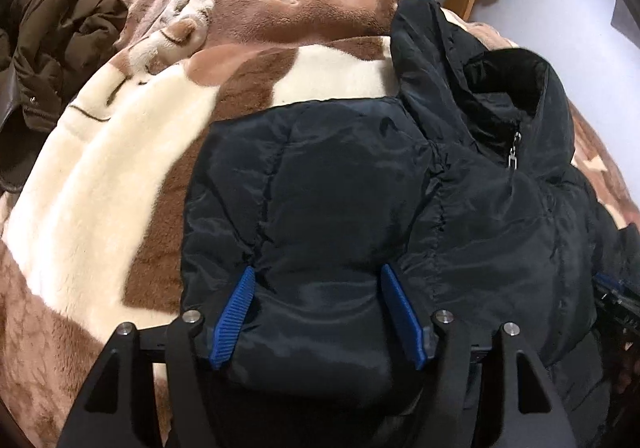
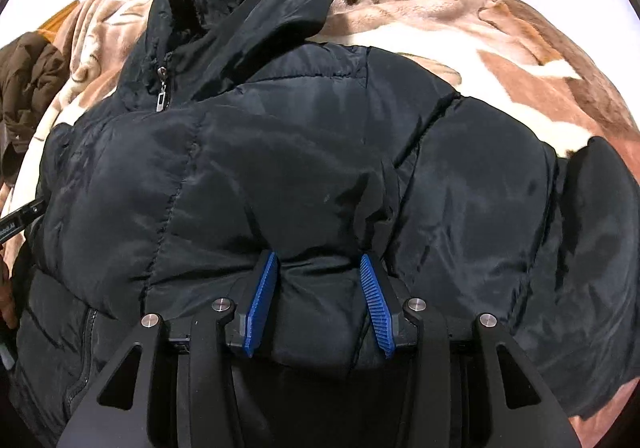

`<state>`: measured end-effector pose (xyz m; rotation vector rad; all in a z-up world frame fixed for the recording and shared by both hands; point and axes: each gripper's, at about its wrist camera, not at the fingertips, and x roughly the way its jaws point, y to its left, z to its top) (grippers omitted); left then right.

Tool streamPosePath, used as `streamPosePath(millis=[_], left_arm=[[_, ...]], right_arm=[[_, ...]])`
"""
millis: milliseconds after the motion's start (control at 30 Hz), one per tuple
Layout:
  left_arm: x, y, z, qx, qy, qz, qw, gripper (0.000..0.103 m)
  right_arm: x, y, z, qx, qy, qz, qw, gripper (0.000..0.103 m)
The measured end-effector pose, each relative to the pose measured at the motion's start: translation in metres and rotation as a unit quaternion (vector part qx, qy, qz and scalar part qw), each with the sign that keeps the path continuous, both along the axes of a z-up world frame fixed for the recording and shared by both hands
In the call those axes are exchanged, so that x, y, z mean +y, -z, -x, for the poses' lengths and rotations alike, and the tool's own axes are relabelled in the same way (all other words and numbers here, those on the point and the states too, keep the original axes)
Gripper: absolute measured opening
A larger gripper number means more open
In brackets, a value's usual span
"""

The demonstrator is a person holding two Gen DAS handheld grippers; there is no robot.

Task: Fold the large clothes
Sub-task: 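Lay the sleeve on the jacket body and open the left gripper, then grasp the other sleeve cuff with the right gripper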

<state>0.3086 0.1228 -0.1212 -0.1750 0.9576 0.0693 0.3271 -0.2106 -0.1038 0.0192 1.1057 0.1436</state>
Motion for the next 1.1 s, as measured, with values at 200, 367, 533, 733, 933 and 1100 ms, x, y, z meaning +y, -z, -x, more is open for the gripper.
streamPosePath(millis=[200, 367, 533, 733, 933, 1100], left_arm=[[-0.002, -0.016, 0.008, 0.052, 0.004, 0.018, 0.9985, 0.073], [-0.019, -0.062, 0.065, -0.006, 0.009, 0.041, 0.9991, 0.072], [-0.050, -0.089, 0.125, -0.041, 0.040, 0.046, 0.9973, 0.072], [-0.080, -0.106, 0.184, -0.061, 0.058, 0.060, 0.9947, 0.072], [-0.110, -0.119, 0.223, -0.066, 0.083, 0.065, 0.9922, 0.072], [-0.130, -0.127, 0.238, -0.069, 0.103, 0.067, 0.9899, 0.072]], right_arm=[[-0.015, -0.038, 0.034, -0.015, 0.017, -0.048, 0.999, 0.044], [-0.028, -0.065, 0.095, -0.030, 0.042, -0.082, 0.995, 0.044], [-0.043, -0.079, 0.153, -0.038, 0.064, -0.089, 0.993, 0.044], [-0.064, -0.093, 0.208, -0.045, 0.086, -0.086, 0.992, 0.044], [-0.074, -0.108, 0.239, -0.063, 0.094, -0.074, 0.991, 0.044], [-0.082, -0.118, 0.248, -0.078, 0.101, -0.078, 0.989, 0.044]])
